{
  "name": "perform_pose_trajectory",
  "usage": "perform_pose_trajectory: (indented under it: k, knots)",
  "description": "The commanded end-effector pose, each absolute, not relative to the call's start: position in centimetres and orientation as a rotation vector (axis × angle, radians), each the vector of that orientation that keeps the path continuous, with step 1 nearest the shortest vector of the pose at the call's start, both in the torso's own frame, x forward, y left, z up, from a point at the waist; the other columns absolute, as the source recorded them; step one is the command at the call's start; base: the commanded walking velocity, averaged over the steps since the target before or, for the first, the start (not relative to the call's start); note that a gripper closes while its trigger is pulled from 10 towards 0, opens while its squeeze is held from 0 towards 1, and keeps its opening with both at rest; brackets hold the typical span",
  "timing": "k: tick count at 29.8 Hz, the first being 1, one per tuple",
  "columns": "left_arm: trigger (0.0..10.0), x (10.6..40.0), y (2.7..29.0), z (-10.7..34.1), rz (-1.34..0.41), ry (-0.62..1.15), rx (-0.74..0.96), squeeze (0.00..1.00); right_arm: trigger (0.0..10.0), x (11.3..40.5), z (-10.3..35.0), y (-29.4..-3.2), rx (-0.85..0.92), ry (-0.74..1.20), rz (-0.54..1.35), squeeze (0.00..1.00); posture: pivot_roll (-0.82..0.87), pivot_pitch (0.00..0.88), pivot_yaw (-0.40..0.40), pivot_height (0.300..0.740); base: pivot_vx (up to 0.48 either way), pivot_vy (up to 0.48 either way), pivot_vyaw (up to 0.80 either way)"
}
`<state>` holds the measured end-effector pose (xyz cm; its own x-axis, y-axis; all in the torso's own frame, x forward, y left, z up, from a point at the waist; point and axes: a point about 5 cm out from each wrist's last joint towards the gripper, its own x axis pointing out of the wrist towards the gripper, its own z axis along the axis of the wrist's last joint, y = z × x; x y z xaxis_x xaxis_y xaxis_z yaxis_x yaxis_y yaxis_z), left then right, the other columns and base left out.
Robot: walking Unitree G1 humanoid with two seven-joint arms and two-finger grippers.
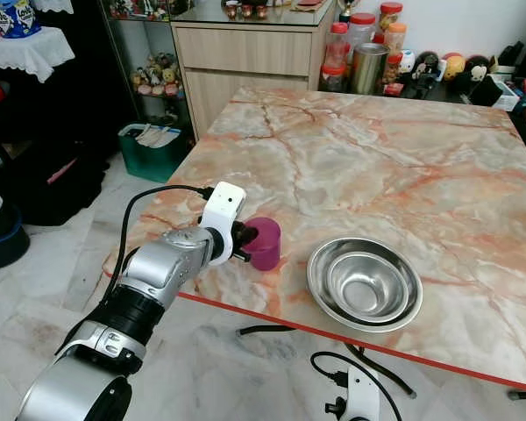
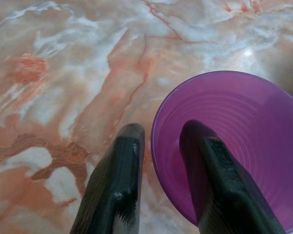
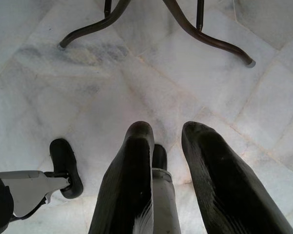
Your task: Setting the table
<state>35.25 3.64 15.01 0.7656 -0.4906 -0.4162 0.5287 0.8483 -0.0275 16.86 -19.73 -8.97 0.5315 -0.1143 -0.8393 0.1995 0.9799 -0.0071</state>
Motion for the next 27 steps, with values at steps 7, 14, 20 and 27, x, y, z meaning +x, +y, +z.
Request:
perform_pose_trajectory:
  k: [7,14,20,27]
  knots:
    - [10.0,35.8,3.5,16.8,-0.55,0.358,0.092,0.0,10.0,16.9,-9.0,-19.5,0.102,0.988,-0.192,0.0,0.11,0.0,0.045,0.728,0.0,0.0,0.0]
    - [10.0,36.1,3.7,18.9,-0.549,0.294,0.073,0.0,10.0,17.0,-9.0,-19.5,0.101,0.988,-0.188,0.0,0.12,0.0,0.04,0.728,0.0,0.0,0.0]
    - [10.0,36.6,4.5,20.7,-0.519,0.223,0.05,0.0,10.0,17.1,-8.9,-19.5,0.102,0.987,-0.189,0.0,0.12,0.0,0.035,0.728,0.0,0.0,0.0]
    - [10.0,38.0,11.4,24.4,-0.223,-0.052,-0.055,0.0,10.0,17.6,-8.7,-19.6,0.1,0.976,-0.191,0.0,0.12,0.0,0.016,0.728,0.0,0.0,0.0]
